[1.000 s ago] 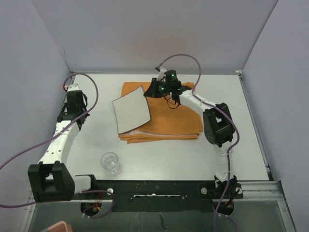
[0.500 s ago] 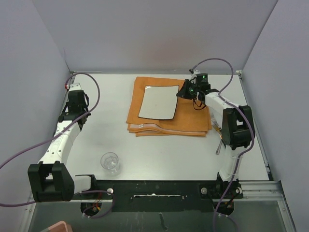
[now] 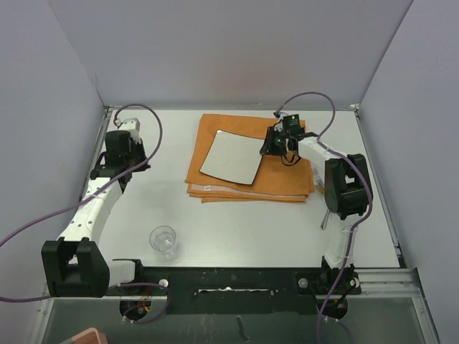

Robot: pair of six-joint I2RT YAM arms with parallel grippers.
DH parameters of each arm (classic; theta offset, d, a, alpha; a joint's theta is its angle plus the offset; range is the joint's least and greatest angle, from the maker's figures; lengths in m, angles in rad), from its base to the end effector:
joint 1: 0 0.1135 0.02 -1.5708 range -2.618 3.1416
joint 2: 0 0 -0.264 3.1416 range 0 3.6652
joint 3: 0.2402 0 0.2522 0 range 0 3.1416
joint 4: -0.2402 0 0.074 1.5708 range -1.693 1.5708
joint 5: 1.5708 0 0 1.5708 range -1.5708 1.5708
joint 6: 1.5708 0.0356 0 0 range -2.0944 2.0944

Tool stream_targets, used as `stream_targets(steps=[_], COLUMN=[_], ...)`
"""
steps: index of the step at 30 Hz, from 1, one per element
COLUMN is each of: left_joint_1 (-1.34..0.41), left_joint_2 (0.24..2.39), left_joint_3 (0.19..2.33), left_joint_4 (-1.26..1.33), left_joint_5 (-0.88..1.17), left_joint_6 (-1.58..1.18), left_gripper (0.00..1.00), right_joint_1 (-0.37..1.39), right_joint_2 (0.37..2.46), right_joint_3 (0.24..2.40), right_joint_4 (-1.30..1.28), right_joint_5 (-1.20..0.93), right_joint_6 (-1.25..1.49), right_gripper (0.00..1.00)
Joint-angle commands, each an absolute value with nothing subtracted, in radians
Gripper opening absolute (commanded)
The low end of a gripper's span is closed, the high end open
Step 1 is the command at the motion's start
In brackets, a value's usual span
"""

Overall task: Set the dinner table for one person
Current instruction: Place the plate on the napkin, then adjust the plate at the napkin.

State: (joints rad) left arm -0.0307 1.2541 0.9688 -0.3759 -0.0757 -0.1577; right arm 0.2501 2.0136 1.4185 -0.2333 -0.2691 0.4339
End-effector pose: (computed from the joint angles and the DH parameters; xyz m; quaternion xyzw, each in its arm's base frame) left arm 0.2761 -0.0058 0.2858 -0.0735 0.8948 -0.0074 0.4402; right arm 0.4267 0.1188 0.1846 0.0363 0.9240 0.2383 0.2967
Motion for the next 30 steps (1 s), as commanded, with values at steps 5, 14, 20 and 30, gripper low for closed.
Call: stream_targets(steps=[5, 14, 20, 30], left_joint_1=[-0.093, -0.146, -0.186, -0.216], left_joint_2=[1.501, 1.908, 2.084, 2.184], left_joint_3=[1.157, 1.434, 1.612, 1.732], left_joint_4=[-0.160, -0.157, -0.211, -0.281], left_joint_5=[0.457, 0.559, 0.599, 0.608], left_joint_6=[-0.211, -0.260, -0.264, -0.236], left_gripper=[0.00, 0.00, 0.00, 0.00], right_joint_1=[0.298, 0.301, 0.277, 0.284], right_joint_2=[1.893, 1.772, 1.780, 1.963], right_joint_3=[1.450, 1.300, 1.276, 1.351], right_joint_4=[-0.200, -0.180, -0.198, -0.203], right_joint_5=[-0.387, -0.337, -0.303, -0.294], right_joint_6=[0.459, 0.538, 0.543, 0.607], right_gripper=[0.54, 0.62, 0.61, 0.57])
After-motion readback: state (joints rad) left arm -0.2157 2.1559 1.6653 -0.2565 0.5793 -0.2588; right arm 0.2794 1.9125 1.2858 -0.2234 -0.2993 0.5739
